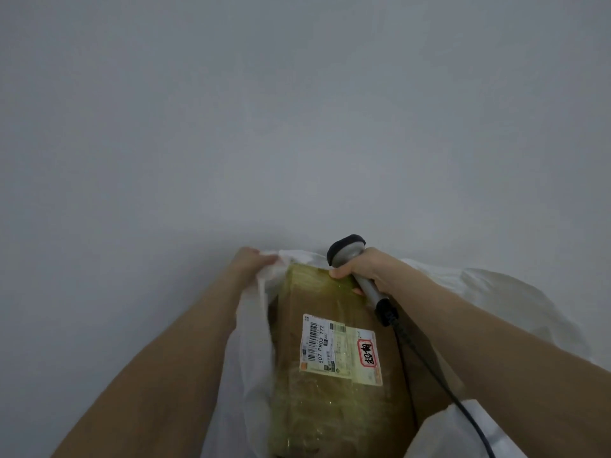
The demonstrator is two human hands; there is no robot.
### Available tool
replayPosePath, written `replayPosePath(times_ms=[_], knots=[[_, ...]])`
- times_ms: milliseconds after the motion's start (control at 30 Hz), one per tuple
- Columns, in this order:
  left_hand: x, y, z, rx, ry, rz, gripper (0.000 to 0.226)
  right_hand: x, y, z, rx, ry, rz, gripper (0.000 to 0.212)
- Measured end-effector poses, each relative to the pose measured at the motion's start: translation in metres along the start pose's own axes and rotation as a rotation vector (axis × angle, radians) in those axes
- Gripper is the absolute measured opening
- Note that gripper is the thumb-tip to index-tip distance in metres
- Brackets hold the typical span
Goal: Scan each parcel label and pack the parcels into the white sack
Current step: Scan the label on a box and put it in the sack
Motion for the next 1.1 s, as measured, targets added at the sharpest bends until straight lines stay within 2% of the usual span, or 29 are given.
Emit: replayPosePath(times_ms=[33,100,200,267,300,367,467,567,633,700,767,833,867,933,1000,1033,1100], knots=[[-0.002,0.022,-0.027,-0.036,0.152,0.115,0.019,-0.001,0.000,0.001,-0.002,-0.006,0.001,0.073],[-0.013,0.057,-0.068,-0.123,0.322,0.241,0.006,-0.003,0.000,0.004,0.014,-0.019,0.004,0.069],[-0.033,0.065,-0.088,-0.326,0.396,0.268,0.040,-0.005,0.001,0.004,0.034,-0.016,-0.053,0.060],[-0.053,0.067,-0.088,-0.354,0.388,0.302,0.048,-0.008,0.000,0.005,0.043,0.002,-0.122,0.056],[-0.062,0.062,-0.086,-0.352,0.388,0.280,0.052,-0.011,-0.001,0.006,0.032,0.003,-0.151,0.055],[-0.083,0.036,-0.078,-0.268,0.371,0.103,0.068,-0.016,-0.002,0.008,0.018,-0.033,-0.177,0.055],[-0.128,-0.020,-0.046,-0.116,0.160,-0.232,0.098,-0.033,-0.011,-0.003,0.023,-0.052,-0.217,0.053],[-0.176,-0.053,-0.010,-0.191,-0.073,-0.395,0.083,-0.055,-0.017,-0.018,0.034,-0.071,-0.261,0.048],[-0.199,-0.060,0.006,-0.195,-0.111,-0.409,0.066,-0.073,-0.008,-0.020,0.052,-0.142,-0.207,0.041],[-0.214,-0.056,0.000,-0.197,-0.008,-0.358,0.054,-0.093,0.005,-0.017,0.030,-0.208,-0.148,0.034],[-0.225,-0.044,-0.037,-0.286,0.233,-0.260,0.050,-0.117,0.015,-0.008,0.013,-0.266,-0.148,0.030],[-0.234,-0.031,-0.084,-0.430,0.446,-0.172,0.047,-0.132,0.022,0.004,0.002,-0.301,-0.165,0.035],[-0.241,-0.028,-0.099,-0.491,0.499,-0.148,0.043,-0.140,0.027,0.012,0.002,-0.314,-0.168,0.040],[-0.258,-0.032,-0.106,-0.598,0.512,-0.150,0.030,-0.157,0.034,0.034,-0.003,-0.346,-0.160,0.039],[-0.273,-0.043,-0.093,-0.684,0.453,-0.164,0.023,-0.172,0.035,0.064,-0.013,-0.395,-0.179,0.029],[-0.278,-0.048,-0.083,-0.692,0.400,-0.177,0.025,-0.179,0.036,0.080,-0.005,-0.424,-0.179,0.031],[-0.285,-0.056,-0.068,-0.610,0.280,-0.186,0.031,-0.191,0.043,0.112,0.023,-0.474,-0.138,0.050]])
Point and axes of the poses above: each hand's wrist, its own x-axis towards the middle knuckle, its own z-axis out of the palm, y = z × x, the point moved 9 cm from there along x, towards the middle knuckle, and after that the axes turned 1 degree about y, right-handed, at the moved point
